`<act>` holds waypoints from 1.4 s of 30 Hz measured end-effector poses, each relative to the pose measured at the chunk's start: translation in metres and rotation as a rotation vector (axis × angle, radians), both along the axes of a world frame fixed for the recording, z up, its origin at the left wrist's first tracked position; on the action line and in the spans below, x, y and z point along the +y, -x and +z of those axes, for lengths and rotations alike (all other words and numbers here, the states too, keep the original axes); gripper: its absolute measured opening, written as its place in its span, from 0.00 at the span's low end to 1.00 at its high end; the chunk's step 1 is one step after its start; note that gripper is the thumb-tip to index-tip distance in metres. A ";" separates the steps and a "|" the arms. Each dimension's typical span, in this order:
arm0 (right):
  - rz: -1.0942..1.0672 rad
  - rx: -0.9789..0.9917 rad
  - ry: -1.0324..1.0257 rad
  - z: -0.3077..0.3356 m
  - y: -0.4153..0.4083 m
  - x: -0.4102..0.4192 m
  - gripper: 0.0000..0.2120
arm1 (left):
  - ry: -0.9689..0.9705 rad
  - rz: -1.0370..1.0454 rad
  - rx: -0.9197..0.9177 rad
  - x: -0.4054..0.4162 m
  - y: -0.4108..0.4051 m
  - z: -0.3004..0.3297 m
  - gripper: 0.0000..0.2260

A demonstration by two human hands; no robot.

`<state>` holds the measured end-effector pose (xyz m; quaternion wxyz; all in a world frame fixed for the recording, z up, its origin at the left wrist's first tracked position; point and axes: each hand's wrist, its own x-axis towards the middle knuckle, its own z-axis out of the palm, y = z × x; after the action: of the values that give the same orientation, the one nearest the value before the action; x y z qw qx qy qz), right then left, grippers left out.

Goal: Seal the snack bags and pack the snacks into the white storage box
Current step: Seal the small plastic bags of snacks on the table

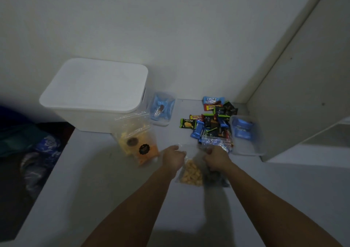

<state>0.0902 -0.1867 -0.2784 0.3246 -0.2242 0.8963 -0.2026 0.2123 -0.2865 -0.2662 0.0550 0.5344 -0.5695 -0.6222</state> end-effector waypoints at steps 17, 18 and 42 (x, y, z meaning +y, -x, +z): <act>-0.107 -0.144 0.641 0.020 -0.007 -0.024 0.08 | 0.233 0.280 0.206 -0.027 -0.027 0.010 0.09; -0.101 -0.109 0.665 0.022 -0.009 -0.026 0.08 | 0.258 0.276 0.220 -0.027 -0.028 0.011 0.11; -0.079 -0.162 0.815 0.080 -0.004 -0.018 0.04 | 0.251 0.283 0.520 -0.032 -0.023 0.054 0.07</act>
<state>0.0946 -0.2052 -0.1989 0.2708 -0.2831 0.7221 -0.5703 0.2353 -0.3182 -0.2119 0.3502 0.4205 -0.5286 -0.6490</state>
